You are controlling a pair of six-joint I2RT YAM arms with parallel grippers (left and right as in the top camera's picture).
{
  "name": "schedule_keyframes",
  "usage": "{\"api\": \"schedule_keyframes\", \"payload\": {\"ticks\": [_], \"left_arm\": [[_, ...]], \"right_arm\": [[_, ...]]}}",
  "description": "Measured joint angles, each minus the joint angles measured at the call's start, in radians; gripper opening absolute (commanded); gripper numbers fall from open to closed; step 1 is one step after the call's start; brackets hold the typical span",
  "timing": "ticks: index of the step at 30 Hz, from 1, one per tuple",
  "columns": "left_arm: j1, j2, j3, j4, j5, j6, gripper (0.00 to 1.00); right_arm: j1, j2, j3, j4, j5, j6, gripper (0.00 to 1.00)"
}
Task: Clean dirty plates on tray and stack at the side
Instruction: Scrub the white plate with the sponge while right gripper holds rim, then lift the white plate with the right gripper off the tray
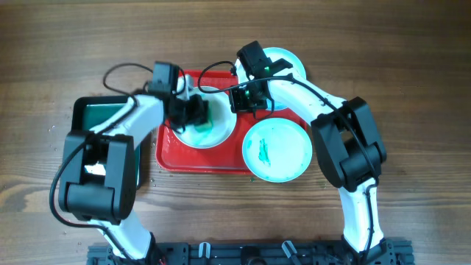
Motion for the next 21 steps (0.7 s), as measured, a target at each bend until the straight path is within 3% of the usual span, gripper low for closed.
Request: {"api": "schedule_keyframes", "payload": {"ticks": [5, 10, 15, 21], "left_arm": [[0.079, 0.0, 0.316, -0.361, -0.244, -0.026, 0.04], [0.153, -0.053, 0.513, -0.621, -0.345, -0.032, 0.04], [0.248, -0.145, 0.542, -0.743, -0.373, -0.034, 0.04], [0.322, -0.16, 0.543, -0.76, -0.39, -0.036, 0.04]], "right_arm": [[0.005, 0.0, 0.0, -0.001, -0.001, 0.0, 0.04], [0.006, 0.0, 0.016, -0.071, 0.01, -0.003, 0.04], [0.023, -0.035, 0.023, -0.125, 0.135, -0.025, 0.04], [0.106, -0.2, 0.023, -0.142, 0.452, -0.039, 0.04]]}}
